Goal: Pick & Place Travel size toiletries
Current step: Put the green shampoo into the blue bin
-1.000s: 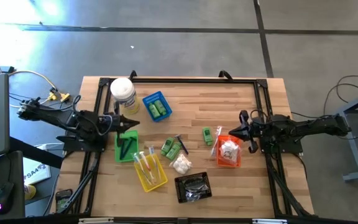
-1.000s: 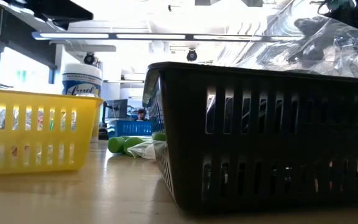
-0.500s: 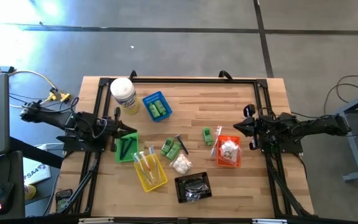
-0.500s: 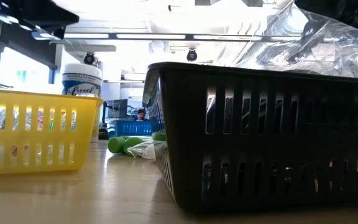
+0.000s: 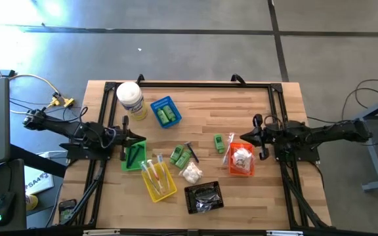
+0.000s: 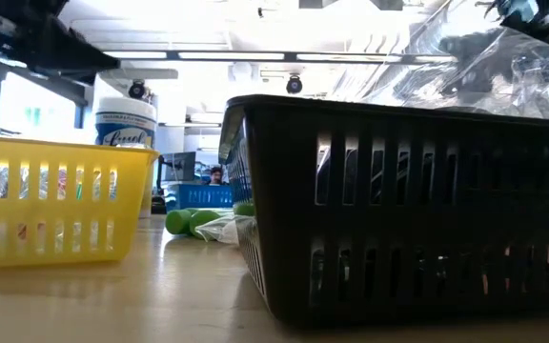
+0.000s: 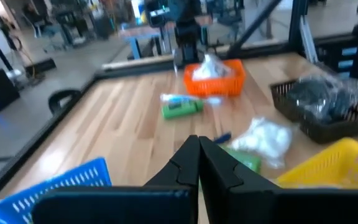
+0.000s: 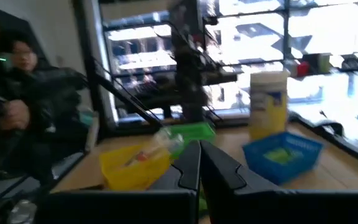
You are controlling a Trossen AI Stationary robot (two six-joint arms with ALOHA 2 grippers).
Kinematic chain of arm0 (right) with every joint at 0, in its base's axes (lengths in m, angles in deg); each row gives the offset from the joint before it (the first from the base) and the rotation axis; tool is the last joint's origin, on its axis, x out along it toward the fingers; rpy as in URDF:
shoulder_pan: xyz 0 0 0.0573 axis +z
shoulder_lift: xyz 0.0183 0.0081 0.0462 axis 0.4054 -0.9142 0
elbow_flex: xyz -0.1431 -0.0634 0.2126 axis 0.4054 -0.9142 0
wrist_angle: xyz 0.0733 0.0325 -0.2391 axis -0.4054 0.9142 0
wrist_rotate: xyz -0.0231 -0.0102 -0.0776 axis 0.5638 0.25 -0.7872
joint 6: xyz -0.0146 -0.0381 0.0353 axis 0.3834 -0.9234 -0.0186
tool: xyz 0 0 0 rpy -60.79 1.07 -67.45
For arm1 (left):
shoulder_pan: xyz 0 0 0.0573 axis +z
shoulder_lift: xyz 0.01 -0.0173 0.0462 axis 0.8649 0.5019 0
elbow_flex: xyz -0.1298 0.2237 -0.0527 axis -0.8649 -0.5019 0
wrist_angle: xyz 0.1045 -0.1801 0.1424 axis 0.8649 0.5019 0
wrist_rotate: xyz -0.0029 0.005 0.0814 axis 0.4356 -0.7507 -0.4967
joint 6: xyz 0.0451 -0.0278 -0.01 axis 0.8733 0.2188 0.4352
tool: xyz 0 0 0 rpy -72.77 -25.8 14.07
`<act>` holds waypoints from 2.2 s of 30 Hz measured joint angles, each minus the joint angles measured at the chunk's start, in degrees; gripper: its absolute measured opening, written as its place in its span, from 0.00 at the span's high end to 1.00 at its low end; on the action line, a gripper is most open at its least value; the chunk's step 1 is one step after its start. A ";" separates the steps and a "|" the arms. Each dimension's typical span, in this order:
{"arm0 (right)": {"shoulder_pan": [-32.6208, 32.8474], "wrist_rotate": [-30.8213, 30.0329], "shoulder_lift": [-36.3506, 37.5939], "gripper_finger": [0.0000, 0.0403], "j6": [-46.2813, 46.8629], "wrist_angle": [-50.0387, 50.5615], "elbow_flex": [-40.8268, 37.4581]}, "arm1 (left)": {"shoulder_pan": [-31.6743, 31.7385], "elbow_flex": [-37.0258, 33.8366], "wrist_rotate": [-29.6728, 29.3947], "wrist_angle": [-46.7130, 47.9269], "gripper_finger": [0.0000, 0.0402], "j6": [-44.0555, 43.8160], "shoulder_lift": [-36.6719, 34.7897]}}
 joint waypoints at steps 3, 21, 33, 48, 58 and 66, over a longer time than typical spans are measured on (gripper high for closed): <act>0.00 -5.38 -2.54 0.99 1.49 0.33 0.00 | -0.02 -0.26 -2.03 1.40 1.00 -1.04 -0.01; -0.23 -24.27 -21.83 0.99 3.40 10.16 16.29 | -0.02 -1.71 -16.03 -0.28 1.00 1.98 0.15; -9.46 -8.68 -46.00 0.99 4.60 22.15 36.18 | -0.02 -1.68 -16.43 -3.65 1.00 7.12 0.14; -17.46 -2.71 -59.60 0.88 14.50 51.70 51.82 | -0.02 -1.68 -14.73 0.58 1.00 7.95 0.14; -14.25 4.83 -59.89 0.46 29.53 53.55 51.82 | -0.02 -1.66 -14.73 2.47 1.00 5.81 0.15; -14.65 8.11 -69.01 0.24 34.25 51.77 51.84 | -0.04 -1.66 -14.76 3.92 1.00 5.37 0.15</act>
